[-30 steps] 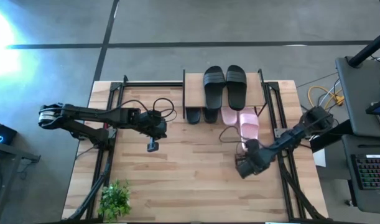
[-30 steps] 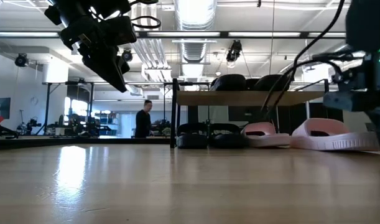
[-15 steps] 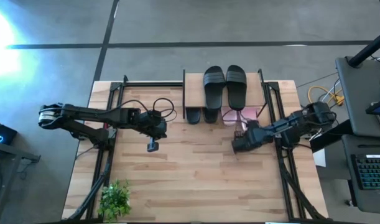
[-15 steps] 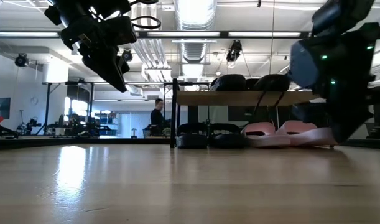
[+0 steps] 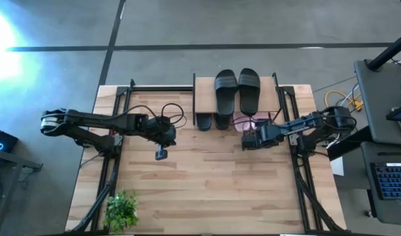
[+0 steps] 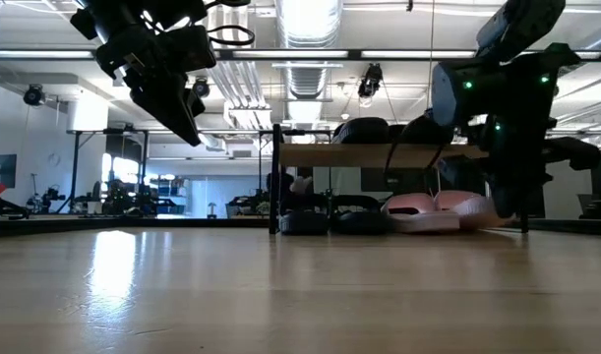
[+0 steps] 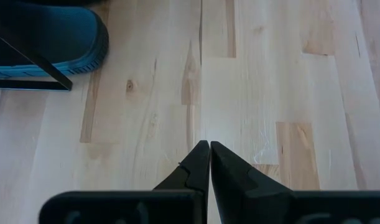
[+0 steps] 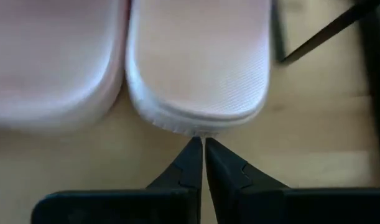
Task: Pick and place slides into the shelf
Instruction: Adjust the slides under the shelf
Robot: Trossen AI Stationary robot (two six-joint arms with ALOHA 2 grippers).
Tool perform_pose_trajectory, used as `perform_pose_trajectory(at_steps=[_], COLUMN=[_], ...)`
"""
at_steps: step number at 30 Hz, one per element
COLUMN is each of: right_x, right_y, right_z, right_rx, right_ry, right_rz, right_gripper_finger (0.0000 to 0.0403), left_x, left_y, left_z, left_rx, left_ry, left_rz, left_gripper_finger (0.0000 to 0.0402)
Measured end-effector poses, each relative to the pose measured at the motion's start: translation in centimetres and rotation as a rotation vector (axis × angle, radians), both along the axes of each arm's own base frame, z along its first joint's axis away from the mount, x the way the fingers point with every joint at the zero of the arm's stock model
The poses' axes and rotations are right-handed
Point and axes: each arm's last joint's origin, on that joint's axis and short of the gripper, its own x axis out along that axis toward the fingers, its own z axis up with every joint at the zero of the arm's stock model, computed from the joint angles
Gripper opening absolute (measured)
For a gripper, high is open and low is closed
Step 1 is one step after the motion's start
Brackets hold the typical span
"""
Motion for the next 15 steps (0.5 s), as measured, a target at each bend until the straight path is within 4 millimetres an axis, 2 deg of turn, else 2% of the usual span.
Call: perform_pose_trajectory(at_steps=[4,7,15], right_x=[0.7,1.3,1.8], right_y=[1.7,2.6,0.7], right_z=[-0.1,0.0,-1.5], right_rx=[0.130,0.140,0.089], right_ry=[-0.043,-0.118,-0.098], right_rz=[0.119,0.162,0.038], right_gripper_finger=[0.0013,0.0013,0.0013], left_x=[0.0,0.0,0.0], left_y=[0.0,0.0,0.0], left_z=[0.0,0.0,0.0], left_rx=[0.000,0.000,0.000], left_ry=[0.000,0.000,0.000], left_rz=[0.000,0.000,0.001], left_gripper_finger=[0.0000,0.0000,0.0000])
